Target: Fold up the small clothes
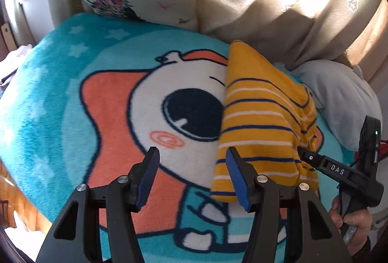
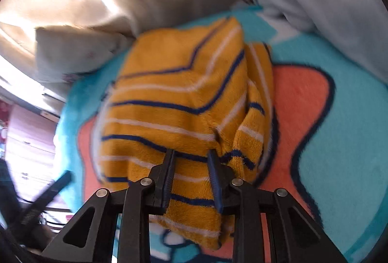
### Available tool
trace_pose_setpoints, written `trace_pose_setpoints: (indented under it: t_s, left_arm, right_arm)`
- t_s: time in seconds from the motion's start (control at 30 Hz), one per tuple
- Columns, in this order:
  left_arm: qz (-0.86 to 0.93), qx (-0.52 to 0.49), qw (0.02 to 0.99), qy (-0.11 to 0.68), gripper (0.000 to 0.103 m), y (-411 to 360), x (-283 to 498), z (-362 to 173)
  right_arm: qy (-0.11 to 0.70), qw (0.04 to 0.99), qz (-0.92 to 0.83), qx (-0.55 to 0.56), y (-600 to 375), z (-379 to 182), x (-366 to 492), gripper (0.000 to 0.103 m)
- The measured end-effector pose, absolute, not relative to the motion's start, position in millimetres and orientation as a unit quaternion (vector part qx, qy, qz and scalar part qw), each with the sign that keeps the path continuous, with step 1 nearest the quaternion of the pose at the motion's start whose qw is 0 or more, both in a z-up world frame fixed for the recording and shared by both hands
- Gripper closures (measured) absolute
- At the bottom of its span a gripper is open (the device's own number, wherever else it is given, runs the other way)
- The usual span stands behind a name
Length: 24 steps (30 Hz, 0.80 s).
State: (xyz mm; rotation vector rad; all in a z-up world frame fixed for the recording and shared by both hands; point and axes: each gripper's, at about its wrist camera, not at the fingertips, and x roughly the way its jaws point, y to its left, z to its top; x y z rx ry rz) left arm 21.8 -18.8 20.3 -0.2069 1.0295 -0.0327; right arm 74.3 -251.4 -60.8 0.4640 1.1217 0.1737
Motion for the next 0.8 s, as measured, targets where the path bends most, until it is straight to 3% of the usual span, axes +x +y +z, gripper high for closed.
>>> trace_pose_setpoints:
  t_s: [0.23,0.4,0.8]
  left_arm:
    - [0.025,-0.043,0.882,0.468,0.046,-16.6,11.6,32.1]
    - [0.027,-0.035,0.889,0.456,0.046,-15.5,6.5,38.1]
    - [0.017,-0.033,0.892,0.451,0.046,-26.8,-8.6,36.1]
  right_arm:
    - [0.498,0.842,0.052,0.2,-238.2,-47.1,65.4,0.073]
    - [0.462,0.87,0.023,0.168,-227.9,-21.8,48.5,0.06]
    - [0.462,0.88,0.002,0.111,-210.8,-19.3,20.4,0.056]
